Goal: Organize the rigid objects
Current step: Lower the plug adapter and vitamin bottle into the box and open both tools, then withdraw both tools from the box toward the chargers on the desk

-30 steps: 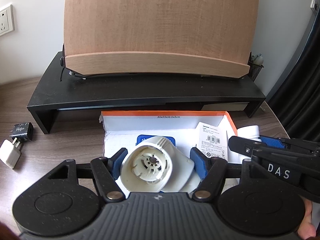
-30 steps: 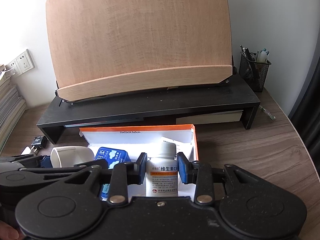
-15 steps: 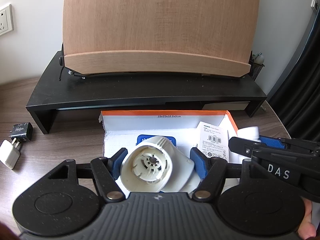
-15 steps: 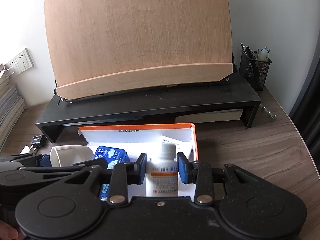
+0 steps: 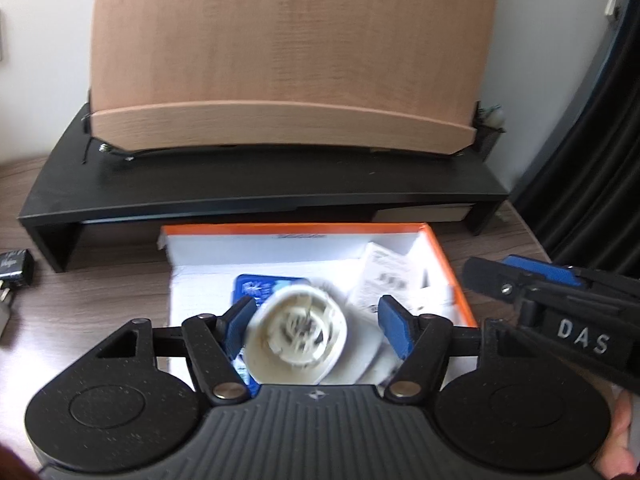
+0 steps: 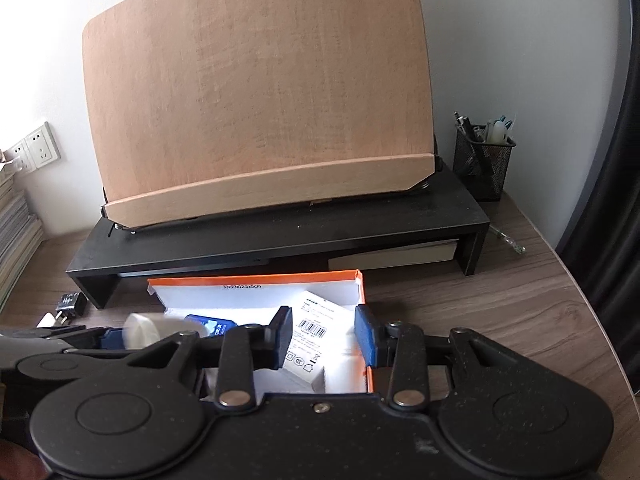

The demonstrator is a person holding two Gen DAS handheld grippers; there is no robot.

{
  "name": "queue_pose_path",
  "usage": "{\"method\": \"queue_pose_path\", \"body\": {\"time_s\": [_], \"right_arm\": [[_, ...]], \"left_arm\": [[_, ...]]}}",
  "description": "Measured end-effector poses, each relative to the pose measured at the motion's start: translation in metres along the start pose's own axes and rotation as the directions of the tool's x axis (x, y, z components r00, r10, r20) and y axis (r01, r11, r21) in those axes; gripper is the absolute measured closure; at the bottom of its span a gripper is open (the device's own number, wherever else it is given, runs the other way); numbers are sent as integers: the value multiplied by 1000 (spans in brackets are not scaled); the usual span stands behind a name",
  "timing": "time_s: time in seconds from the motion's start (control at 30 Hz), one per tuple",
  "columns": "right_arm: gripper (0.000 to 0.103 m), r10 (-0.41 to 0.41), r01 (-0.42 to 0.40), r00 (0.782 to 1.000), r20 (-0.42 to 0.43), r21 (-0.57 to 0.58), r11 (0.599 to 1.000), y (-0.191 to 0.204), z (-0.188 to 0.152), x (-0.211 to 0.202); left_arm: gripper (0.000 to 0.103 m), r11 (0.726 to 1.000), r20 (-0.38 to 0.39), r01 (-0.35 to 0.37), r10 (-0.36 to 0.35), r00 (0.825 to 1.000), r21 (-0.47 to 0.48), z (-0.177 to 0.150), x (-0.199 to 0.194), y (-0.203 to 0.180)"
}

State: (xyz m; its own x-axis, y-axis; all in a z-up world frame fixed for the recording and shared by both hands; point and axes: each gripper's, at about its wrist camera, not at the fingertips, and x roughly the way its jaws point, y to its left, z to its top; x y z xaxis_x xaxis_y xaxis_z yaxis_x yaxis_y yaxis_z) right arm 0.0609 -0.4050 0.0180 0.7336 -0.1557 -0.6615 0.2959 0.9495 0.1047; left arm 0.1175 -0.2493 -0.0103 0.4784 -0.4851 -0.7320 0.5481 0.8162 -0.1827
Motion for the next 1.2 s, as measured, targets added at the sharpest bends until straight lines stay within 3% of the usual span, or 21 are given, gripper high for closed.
{"method": "queue_pose_path", "body": {"time_s": [0.13,0.43,1.2], "right_arm": [[55,-3,3,1000,11,1,1000,2,0,-6],[51,21,-20,1000,10,-25,999,31,-7,-15],[48,154,-163,985,-78,-125,979,176,-43,1]], "left_arm": [[30,1000,10,0,0,1000,-7,1,-5,2],[27,998,28,-37,38,999,-47,-7,-30,26],[23,966,0,-199,201,980,-163,-47,-87,168]]}}
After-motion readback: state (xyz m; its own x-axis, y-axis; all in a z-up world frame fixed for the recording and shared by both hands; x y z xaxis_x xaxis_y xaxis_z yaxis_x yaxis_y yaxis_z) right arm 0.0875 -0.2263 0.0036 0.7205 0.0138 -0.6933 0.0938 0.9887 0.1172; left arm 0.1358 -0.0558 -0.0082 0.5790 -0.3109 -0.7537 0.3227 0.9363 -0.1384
